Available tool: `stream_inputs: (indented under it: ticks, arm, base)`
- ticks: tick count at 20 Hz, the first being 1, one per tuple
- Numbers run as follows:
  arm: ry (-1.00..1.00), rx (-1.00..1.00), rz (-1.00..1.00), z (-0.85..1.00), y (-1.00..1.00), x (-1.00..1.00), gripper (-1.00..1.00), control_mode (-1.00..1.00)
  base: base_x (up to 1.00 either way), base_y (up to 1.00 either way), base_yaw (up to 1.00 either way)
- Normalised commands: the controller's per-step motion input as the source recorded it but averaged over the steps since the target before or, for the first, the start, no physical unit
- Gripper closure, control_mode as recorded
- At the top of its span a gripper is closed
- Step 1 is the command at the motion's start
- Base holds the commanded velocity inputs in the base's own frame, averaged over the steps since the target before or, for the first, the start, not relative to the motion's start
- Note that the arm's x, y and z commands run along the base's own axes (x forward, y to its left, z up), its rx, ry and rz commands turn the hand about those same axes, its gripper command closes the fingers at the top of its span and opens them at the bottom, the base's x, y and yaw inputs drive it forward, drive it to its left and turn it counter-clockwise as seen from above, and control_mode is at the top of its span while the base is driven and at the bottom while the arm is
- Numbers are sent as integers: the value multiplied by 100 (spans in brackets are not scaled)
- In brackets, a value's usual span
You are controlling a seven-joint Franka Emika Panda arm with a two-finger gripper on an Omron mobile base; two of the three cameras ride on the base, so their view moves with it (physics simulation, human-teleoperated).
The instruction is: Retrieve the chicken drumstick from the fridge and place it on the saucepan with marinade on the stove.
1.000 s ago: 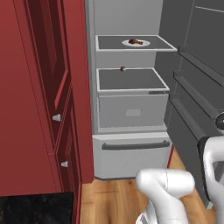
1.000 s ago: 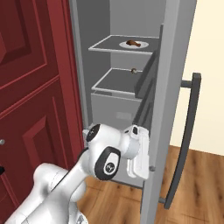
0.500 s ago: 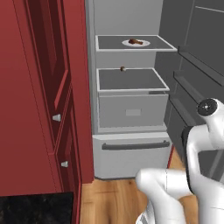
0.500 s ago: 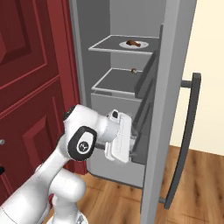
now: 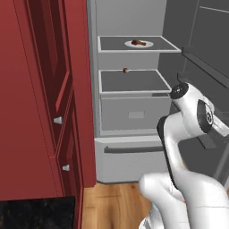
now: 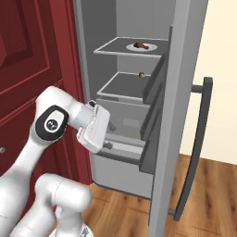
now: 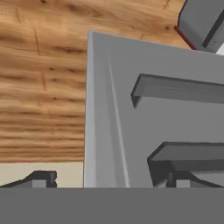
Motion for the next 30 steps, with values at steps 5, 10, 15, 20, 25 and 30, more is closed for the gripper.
stream_inputs:
  ticks: [5,10,15,20,25,30]
  arm:
    - [-15,40,-18,-7,97,47,-100,-100]
    - [-18,44,-39,-32,54,93,-100,-100]
    - [-41,44,-73,0,1,7,-100,-100]
    - [-31,18,-67,-18,28,-14,-100,-100]
    - [-10,0,-61,-3,45,-6,-100,-100]
    - [-4,13,-67,0,0,-1,-100,-100]
  base:
    - [0,0,0]
    - [0,0,0]
    - [0,0,0]
    - [0,0,0]
    - [0,0,0]
    - [0,0,0]
